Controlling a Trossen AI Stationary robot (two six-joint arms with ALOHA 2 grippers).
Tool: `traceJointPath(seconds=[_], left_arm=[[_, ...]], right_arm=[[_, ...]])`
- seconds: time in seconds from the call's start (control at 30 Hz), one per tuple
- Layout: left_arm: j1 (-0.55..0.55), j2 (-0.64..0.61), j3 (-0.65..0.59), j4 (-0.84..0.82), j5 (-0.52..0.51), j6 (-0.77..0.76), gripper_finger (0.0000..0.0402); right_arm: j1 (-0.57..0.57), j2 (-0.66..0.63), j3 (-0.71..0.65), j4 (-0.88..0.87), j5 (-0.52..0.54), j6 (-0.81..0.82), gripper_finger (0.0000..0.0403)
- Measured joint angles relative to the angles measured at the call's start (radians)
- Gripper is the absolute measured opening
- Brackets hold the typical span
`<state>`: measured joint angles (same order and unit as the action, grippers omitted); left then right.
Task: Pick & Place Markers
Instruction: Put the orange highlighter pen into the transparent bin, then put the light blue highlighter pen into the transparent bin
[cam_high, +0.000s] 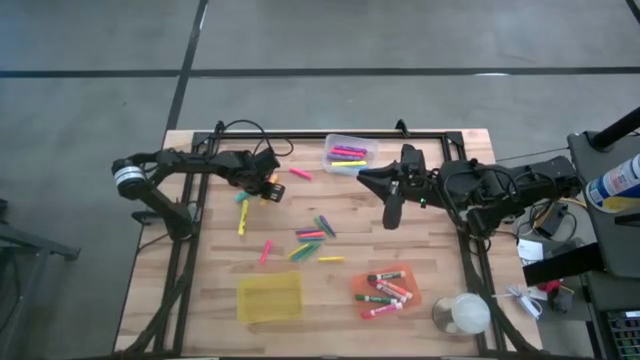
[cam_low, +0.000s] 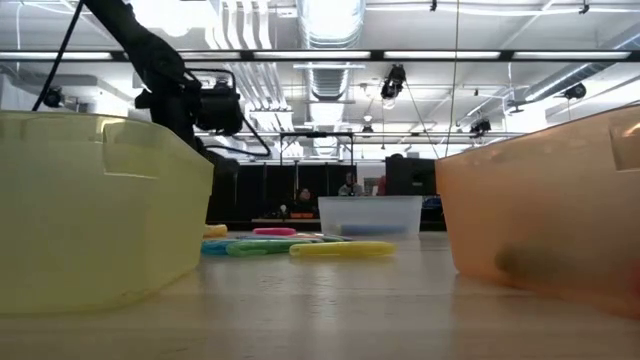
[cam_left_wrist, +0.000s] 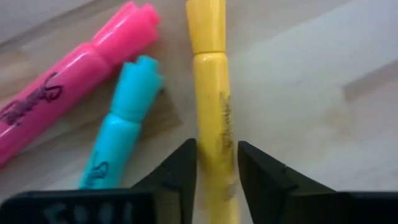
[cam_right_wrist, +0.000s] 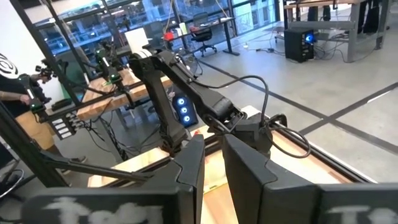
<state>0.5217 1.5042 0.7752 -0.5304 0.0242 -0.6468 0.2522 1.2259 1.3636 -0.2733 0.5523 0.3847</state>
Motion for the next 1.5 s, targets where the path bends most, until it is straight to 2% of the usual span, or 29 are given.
traceJointPath(seconds=[0.2,0.37,0.73,0.9,1.03,1.2,1.37,1.5], left_arm=[[0.001,-0.002,0.035,-0.001,0.015,0.022,0.0049],[0.0,-0.002,0.073,-0.003,0.031,0.03,0.0022],[0.0,-0.003,0.147,-0.009,0.069,0.023,0.0003],[-0.013,-0.003,0.147,0.015,0.171,0.021,0.0003],[-0.028,-0.003,0.147,0.037,0.18,0.01,0.0003],[-0.032,-0.004,0.147,0.073,0.229,0.017,0.004],[-0.034,-0.004,0.147,0.093,0.229,0.009,0.0105],[-0.034,-0.004,0.147,0.068,0.2,0.001,0.0133]], right_arm=[[-0.006,0.0,0.0,0.0,0.0,-0.003,0.0057],[-0.009,-0.001,0.0,0.001,0.0,0.0,0.0057],[-0.008,-0.001,0.0,-0.002,-0.015,0.013,0.0057],[-0.008,-0.001,0.0,-0.022,-0.038,0.015,0.0057],[-0.008,-0.002,0.0,-0.03,-0.038,0.016,0.0057],[-0.008,-0.001,0.0,-0.097,-0.038,0.017,0.0057],[-0.008,0.001,-0.001,-0.135,-0.037,0.017,0.0057],[-0.008,0.001,-0.001,-0.135,-0.037,0.017,0.0057]])
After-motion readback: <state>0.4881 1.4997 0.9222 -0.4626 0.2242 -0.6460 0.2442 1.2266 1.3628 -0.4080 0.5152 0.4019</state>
